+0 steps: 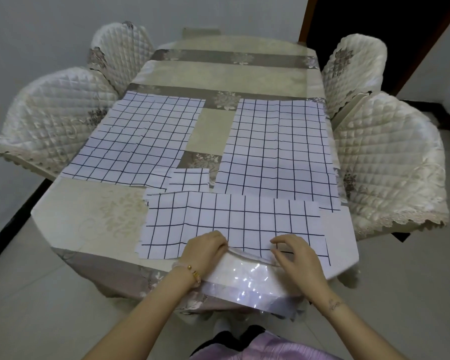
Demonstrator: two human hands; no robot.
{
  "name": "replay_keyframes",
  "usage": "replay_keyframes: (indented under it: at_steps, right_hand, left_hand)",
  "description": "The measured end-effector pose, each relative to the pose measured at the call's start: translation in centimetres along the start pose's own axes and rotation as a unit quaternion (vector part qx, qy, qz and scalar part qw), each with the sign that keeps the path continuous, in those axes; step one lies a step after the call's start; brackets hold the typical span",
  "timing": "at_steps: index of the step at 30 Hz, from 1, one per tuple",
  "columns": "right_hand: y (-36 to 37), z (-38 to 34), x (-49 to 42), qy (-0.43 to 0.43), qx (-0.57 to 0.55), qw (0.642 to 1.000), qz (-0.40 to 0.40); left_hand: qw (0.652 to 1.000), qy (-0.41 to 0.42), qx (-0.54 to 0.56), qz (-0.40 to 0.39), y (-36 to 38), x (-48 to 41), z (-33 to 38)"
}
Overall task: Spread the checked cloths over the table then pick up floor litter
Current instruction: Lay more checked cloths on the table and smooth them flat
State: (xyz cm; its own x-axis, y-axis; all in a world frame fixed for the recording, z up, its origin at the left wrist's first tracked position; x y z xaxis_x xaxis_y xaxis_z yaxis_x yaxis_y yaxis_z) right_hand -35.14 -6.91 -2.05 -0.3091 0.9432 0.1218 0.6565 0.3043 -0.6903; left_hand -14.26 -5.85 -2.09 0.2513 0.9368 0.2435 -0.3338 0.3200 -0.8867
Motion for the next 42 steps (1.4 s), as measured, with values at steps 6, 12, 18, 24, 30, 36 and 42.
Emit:
replay_keyframes:
  at_steps: [6,12,18,24,30,36,42]
  right_hand:
    - [1.5,-3.2,-1.5,-0.047,0.048,0.995,-0.078]
    - [1.0,-2.4,-3.8,-0.018,0.131,0.986,-0.101]
    - [-4.6,-3.1,-7.2,0.001,0.045,0.997,-0.064]
    - [-10.2,-5.8,-12.3,-0.025,0.038,0.998,-0.031]
    - [-17.6,-11.5,-19.7,-0.071,0.067,0.994,0.049]
    - [-25.6,-17.8,-20.3,-0.162,0.043,0.967,0.193]
    - [-23.5,-17.1,-14.7,-0.207,0.045,0.967,0.141]
  left_hand:
    - [0.991,-0.069,0.116,0.016,-0.7,0.0,-1.3]
    - [0.986,-0.059,0.137,0.068,-2.9,0.2,-1.6]
    - [0.999,-0.021,-0.039,0.014,-5.1,-0.4,-3.2]
    - [0.984,-0.114,0.068,0.116,-14.0,-2.0,-8.4]
    - [0.968,-0.09,0.059,0.225,-26.9,-7.2,-7.9]
    - [0.91,-0.023,0.001,0.413,-36.9,-5.5,-4.1]
    - [0.909,0.03,-0.031,0.414,-32.5,-0.3,-2.9]
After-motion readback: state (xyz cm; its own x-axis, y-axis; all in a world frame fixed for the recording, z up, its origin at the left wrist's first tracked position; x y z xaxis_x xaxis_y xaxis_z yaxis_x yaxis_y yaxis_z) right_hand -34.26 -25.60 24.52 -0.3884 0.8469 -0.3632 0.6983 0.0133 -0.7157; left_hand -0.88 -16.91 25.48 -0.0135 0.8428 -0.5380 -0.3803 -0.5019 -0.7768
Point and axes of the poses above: each hand's wrist, its own x-axis away from the middle knuckle, its own y-axis out of the palm, z = x × y, the point moved 8 cm from there along -x, towards the middle knuckle, and after that the axes turned 8 degrees about -z, right-handed, at the moved point
